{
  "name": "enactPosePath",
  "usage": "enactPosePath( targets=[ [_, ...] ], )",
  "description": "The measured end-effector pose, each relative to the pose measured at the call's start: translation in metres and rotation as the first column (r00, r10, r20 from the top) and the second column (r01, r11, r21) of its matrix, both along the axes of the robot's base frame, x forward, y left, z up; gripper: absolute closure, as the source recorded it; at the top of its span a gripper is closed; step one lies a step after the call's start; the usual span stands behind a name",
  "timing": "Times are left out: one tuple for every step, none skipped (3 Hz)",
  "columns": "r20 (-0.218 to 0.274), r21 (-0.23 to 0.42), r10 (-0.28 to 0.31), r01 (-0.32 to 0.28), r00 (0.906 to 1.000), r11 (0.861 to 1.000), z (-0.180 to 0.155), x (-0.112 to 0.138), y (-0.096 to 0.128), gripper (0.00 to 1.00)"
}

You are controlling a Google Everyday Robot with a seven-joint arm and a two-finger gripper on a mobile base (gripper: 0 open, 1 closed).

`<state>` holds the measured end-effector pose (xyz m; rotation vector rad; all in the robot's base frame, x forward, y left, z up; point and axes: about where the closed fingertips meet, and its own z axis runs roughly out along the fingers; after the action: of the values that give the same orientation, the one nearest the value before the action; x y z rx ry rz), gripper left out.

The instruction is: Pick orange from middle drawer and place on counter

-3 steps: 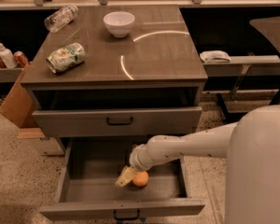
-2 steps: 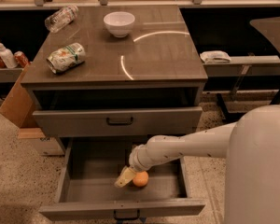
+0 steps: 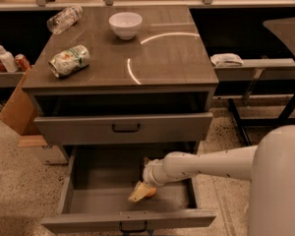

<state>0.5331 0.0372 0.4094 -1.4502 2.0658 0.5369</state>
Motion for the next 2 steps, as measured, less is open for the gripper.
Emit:
enactPosePath(
  targets=[
    [0.022,0.028,0.001,-0.002,0.9998,1.000,-0.0132,0.0013,-0.0120,0.00],
    [0.033,0.038,-0.005,0.004,0.9994,0.999,-0.0186,-0.0009,-0.0209,0.18]
  ],
)
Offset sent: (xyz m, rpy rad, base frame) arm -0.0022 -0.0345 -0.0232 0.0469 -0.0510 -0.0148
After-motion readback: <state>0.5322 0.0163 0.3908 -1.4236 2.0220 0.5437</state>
